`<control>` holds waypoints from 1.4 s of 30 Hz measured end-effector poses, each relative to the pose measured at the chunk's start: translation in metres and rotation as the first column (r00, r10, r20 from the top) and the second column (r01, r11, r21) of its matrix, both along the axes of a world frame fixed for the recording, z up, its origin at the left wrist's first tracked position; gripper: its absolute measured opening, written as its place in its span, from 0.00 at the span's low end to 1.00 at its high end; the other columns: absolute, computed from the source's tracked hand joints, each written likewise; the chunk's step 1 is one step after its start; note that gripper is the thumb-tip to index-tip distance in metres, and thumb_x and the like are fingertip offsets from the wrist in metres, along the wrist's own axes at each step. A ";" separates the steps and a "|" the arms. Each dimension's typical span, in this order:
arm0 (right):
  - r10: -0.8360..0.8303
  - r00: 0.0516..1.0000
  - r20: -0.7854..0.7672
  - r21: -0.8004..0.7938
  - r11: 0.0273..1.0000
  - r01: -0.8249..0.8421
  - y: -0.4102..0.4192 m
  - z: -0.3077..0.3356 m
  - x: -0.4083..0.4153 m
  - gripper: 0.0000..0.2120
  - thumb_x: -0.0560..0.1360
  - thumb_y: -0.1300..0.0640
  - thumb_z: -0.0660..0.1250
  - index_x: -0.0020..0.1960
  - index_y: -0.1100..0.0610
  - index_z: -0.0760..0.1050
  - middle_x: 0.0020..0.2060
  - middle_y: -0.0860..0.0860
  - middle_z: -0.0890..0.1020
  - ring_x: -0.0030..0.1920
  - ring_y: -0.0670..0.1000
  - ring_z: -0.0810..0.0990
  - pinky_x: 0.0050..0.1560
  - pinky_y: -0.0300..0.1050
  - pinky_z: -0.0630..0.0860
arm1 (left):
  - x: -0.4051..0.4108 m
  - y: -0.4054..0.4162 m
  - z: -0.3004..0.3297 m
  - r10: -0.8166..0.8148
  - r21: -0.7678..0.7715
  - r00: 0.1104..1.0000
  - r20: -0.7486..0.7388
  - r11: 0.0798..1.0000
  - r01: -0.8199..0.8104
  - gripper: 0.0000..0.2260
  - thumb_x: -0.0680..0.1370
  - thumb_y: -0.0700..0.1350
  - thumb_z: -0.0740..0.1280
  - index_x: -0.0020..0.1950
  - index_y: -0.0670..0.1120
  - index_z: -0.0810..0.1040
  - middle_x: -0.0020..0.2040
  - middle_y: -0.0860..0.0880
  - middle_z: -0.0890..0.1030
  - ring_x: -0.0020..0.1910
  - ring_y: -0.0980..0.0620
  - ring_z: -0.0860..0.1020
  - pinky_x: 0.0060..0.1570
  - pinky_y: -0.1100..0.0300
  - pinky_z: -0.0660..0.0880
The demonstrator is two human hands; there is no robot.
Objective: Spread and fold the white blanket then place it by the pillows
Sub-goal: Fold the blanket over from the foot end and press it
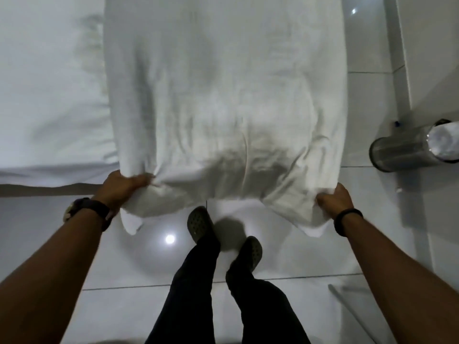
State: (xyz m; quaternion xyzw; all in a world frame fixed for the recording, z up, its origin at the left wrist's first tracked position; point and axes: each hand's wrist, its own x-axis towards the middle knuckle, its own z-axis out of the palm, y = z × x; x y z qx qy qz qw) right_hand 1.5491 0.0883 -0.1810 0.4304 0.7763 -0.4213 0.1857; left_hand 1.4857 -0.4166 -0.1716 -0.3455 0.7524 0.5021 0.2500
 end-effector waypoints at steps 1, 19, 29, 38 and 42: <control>-0.063 0.998 -0.015 0.066 0.996 0.064 0.006 0.002 0.014 0.16 0.71 0.68 0.65 0.59 0.62 0.75 0.49 0.58 0.80 0.47 0.59 0.78 0.46 0.48 0.73 | 0.005 -0.005 0.006 0.027 0.017 1.000 -0.012 0.999 -0.027 0.13 0.71 0.45 0.77 0.54 0.45 0.83 0.49 0.45 0.84 0.43 0.48 0.82 0.44 0.54 0.78; 0.015 0.999 -0.040 0.157 0.988 -0.008 0.039 0.056 0.119 0.26 0.69 0.44 0.75 0.58 0.63 0.79 0.53 0.62 0.83 0.53 0.61 0.81 0.53 0.52 0.77 | 0.131 -0.026 0.070 -0.124 -0.504 0.992 0.007 0.857 0.110 0.35 0.64 0.65 0.69 0.64 0.44 0.75 0.58 0.38 0.80 0.55 0.36 0.78 0.51 0.48 0.75; -0.001 0.993 -0.120 0.065 0.998 0.009 -0.006 0.084 0.183 0.18 0.70 0.49 0.76 0.51 0.62 0.80 0.45 0.60 0.84 0.45 0.59 0.82 0.48 0.54 0.80 | 0.187 -0.091 0.091 -0.125 -0.406 0.983 0.135 0.898 0.170 0.45 0.57 0.74 0.71 0.58 0.39 0.79 0.54 0.38 0.83 0.43 0.43 0.77 0.45 0.52 0.74; 0.009 0.959 -0.284 0.041 0.999 0.003 -0.084 0.124 0.204 0.10 0.73 0.52 0.74 0.48 0.57 0.78 0.38 0.49 0.81 0.36 0.46 0.78 0.31 0.38 0.72 | 0.206 -0.111 0.122 -0.128 -0.225 0.991 0.033 0.965 0.132 0.28 0.65 0.62 0.78 0.54 0.42 0.81 0.51 0.43 0.83 0.43 0.47 0.80 0.42 0.55 0.75; 0.030 0.964 -0.265 0.059 0.998 -0.015 -0.090 0.104 0.233 0.14 0.73 0.48 0.73 0.51 0.57 0.78 0.39 0.51 0.81 0.35 0.48 0.78 0.30 0.38 0.71 | 0.234 -0.113 0.113 -0.091 -0.202 0.995 -0.032 0.976 0.083 0.24 0.65 0.60 0.79 0.51 0.47 0.78 0.47 0.47 0.81 0.38 0.54 0.78 0.38 0.60 0.73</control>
